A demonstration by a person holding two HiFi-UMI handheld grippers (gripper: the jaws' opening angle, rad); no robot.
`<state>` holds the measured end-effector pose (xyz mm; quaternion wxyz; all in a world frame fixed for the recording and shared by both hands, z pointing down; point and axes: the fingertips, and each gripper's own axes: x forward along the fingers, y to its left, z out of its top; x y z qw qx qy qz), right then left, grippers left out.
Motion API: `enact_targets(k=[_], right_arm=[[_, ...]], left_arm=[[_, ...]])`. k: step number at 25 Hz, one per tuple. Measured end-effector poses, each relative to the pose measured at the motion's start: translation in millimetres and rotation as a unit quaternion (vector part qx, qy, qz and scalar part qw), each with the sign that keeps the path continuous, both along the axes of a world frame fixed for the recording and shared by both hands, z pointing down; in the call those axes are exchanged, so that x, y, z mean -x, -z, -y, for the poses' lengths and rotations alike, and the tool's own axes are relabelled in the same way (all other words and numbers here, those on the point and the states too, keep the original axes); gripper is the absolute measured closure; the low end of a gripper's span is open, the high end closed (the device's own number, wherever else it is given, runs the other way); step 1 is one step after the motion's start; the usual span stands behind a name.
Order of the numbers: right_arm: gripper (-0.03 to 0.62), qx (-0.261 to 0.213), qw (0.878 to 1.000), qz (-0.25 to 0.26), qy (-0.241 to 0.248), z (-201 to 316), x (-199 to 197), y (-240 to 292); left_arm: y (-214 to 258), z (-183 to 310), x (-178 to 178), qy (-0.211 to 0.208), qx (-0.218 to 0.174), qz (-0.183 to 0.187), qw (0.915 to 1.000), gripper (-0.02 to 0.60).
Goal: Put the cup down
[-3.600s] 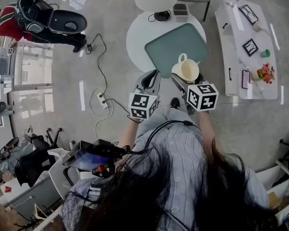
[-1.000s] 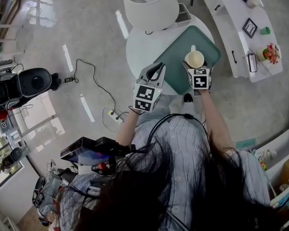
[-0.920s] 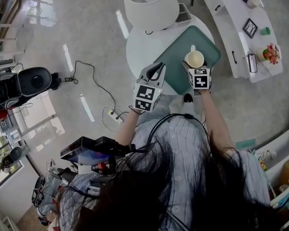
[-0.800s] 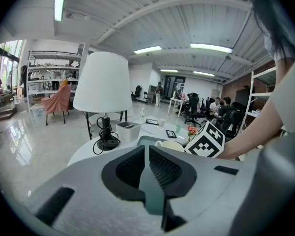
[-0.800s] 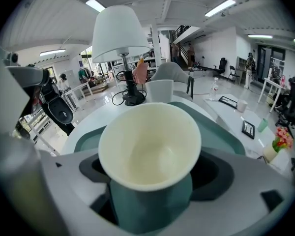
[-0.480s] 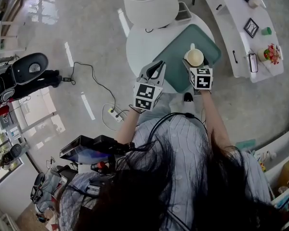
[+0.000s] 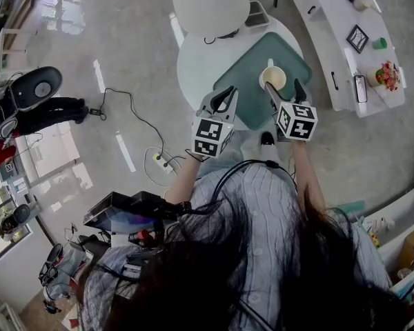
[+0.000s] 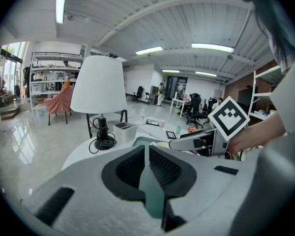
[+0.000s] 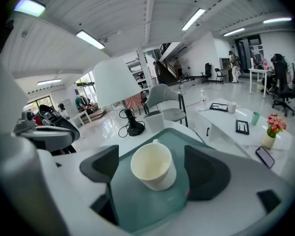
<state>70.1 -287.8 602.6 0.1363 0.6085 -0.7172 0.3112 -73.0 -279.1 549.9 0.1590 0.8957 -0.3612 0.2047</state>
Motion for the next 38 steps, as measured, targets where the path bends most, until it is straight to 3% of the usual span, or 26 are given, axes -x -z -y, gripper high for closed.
enact_targets(k=[7,16,27,38], right_arm=[[0.187,-0.015,0.999,0.020,0.032,-22,4,32],[0.191,-0.032,0.997,0.039,0.056,-53,-19,52],[0.215,-0.045,0.989,0.057,0.130,-97,-35,62],[0.365,-0.060,0.981,0.092,0.163,-119,-14,61]], left_arm=[[7,-12,-22,0.000,-0.010,-0.005,0.9999,0.563],[15,-35,-58,0.012,-0.024,-0.008,0.9996,0.563],[11,-98,-99,0.050,-0.025,-0.002,0.9985,0.563],[6,-148,-69,0.102,-0.012,0.039,0.9939,0.563]])
